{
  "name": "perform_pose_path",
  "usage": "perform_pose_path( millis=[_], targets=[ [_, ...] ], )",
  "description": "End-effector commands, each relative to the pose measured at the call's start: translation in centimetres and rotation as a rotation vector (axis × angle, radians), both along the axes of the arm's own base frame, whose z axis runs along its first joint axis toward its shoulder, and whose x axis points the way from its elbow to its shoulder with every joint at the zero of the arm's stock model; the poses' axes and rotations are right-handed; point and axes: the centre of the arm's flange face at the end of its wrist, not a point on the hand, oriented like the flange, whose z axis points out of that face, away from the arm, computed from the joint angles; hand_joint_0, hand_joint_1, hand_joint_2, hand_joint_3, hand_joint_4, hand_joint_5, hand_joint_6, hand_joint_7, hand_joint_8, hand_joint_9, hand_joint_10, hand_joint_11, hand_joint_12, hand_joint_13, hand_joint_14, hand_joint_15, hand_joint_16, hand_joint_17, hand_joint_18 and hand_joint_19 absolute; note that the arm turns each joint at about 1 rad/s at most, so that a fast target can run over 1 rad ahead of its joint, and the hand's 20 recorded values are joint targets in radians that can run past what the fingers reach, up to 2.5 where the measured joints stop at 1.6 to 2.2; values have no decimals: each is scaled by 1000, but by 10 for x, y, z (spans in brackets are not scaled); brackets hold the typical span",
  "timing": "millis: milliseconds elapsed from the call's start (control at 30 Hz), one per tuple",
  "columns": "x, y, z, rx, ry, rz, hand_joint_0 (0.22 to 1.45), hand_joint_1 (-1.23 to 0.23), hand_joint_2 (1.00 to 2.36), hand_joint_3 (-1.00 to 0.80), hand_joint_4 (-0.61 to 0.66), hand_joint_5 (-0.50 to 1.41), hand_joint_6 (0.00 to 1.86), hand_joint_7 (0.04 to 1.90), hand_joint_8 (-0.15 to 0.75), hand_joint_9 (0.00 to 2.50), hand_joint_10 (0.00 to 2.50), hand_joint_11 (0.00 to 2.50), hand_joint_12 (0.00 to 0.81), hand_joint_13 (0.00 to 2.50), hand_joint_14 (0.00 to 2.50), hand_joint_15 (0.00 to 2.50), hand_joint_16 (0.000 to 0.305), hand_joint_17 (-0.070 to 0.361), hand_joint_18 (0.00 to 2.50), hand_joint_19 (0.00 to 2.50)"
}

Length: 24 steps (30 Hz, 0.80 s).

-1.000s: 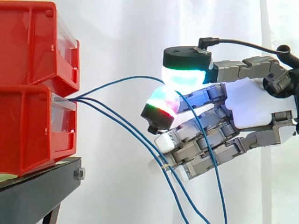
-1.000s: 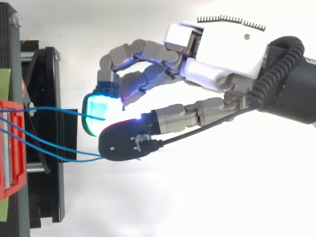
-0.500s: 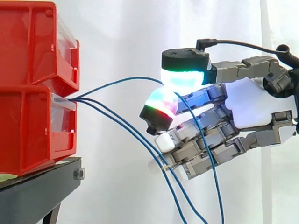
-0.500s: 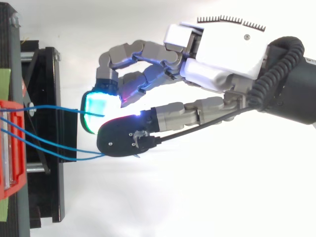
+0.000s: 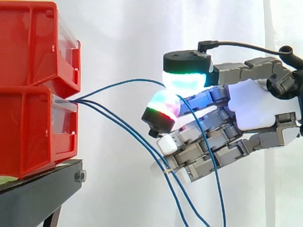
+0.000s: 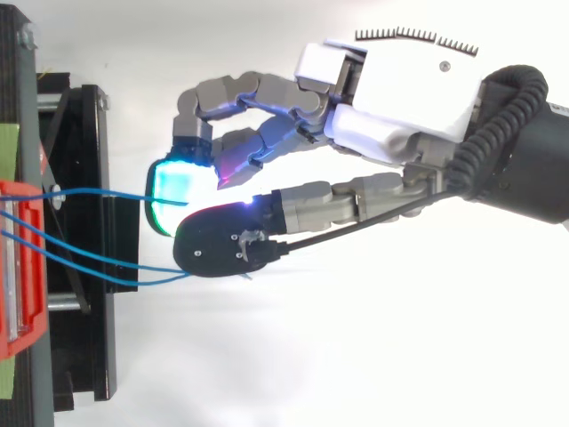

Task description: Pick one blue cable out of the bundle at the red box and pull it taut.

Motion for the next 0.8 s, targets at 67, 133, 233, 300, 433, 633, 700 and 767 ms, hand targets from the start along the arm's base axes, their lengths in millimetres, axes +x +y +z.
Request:
perform_pose_path(
  millis=[67, 133, 233, 300, 433, 633, 700, 767],
  targets=[
    [0, 0, 0, 0, 0, 0, 576, -647, 1012, -136, 246, -64, 519, 1389, 384, 828, 15, 450, 428, 431, 7, 177, 71, 159, 376, 290],
    [0, 1, 0, 0, 0, 2, 576, -648, 1011, -153, 254, -63, 513, 1403, 386, 829, 13, 452, 428, 431, 7, 177, 71, 160, 376, 290],
    [0, 0, 0, 0, 0, 0, 571, -644, 1012, -185, 241, -62, 503, 1424, 379, 829, 13, 457, 421, 426, 7, 179, 69, 156, 363, 295],
    [0, 0, 0, 0, 0, 0, 560, -640, 1013, -226, 218, -63, 500, 1442, 371, 823, 14, 461, 411, 419, 7, 189, 67, 151, 345, 302],
    [0, 0, -1, 0, 0, 0, 547, -639, 1013, -277, 187, -67, 500, 1454, 357, 810, 16, 471, 391, 403, 8, 191, 63, 141, 313, 323],
    [0, 0, 1, 1, -5, 0, 538, -638, 1009, -363, 192, -68, 500, 1452, 359, 815, 15, 476, 395, 406, 8, 194, 63, 142, 319, 320],
    [0, 0, 1, 1, -5, 0, 536, -639, 1009, -370, 191, -68, 500, 1454, 361, 815, 14, 475, 396, 407, 8, 190, 63, 142, 322, 321],
    [1, 0, 1, 1, -6, 0, 537, -640, 1009, -372, 189, -68, 501, 1452, 362, 817, 17, 483, 396, 411, 8, 194, 63, 142, 323, 321]
  ],
)
